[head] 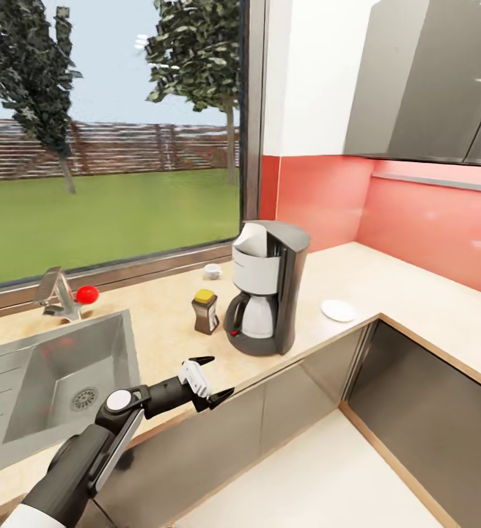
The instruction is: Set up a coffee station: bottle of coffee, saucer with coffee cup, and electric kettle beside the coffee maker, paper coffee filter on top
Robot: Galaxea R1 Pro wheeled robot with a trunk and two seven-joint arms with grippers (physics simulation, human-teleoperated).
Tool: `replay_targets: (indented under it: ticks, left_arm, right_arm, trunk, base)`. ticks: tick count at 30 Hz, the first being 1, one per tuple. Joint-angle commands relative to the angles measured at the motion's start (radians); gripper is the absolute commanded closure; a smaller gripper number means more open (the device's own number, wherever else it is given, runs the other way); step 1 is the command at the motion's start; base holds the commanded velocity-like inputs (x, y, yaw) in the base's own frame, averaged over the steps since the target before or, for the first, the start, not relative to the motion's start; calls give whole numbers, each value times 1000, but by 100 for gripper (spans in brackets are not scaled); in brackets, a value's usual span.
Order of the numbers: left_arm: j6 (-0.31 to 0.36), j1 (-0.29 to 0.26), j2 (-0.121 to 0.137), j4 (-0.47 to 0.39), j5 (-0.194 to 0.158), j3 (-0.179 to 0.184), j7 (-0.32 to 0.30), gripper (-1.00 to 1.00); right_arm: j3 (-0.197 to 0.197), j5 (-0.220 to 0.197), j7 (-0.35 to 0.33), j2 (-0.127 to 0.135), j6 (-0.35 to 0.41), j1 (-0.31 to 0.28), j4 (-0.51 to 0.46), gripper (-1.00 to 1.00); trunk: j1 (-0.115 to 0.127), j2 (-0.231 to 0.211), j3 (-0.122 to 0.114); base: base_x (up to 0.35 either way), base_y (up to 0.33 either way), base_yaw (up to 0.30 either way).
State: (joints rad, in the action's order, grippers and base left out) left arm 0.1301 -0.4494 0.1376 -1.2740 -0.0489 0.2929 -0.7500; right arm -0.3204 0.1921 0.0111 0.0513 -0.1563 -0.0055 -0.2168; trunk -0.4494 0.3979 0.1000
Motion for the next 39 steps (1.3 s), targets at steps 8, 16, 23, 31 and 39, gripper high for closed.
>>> replay_targets:
  ticks: [8,16,23,31,39]
  left_arm:
    - [9,-1,0,0,-5,1,-2,-100]
    - [9,0,0,3,-5,0,-2,-100]
    - [11,0,0,5,-3,1,-1,-100]
    - [11,0,0,7,-4,2,13,-100]
    - [4,13,-1,45,-7,3,19,-100]
  right_arm:
    - [-6,10,1,-1,-3,-1,0,-100]
    - [-6,10,1,0,-3,-1,0,-100]
    - [-8,10,1,0,-2,-1,0,-100]
    - [-7,10,1,0,-2,-1,0,-100]
    - [-6,10,1,0,-2,-1,0,-100]
  trunk:
    - [-1,2,2]
    - [-1,2,2]
    - [-1,2,2]
    - [-1,2,2]
    - [-1,2,2]
  base:
    - [-95,-273,273]
    - [-137,-273,192]
    - [-183,-250,10]
    - [-175,-244,0]
    - [-93,-254,0]
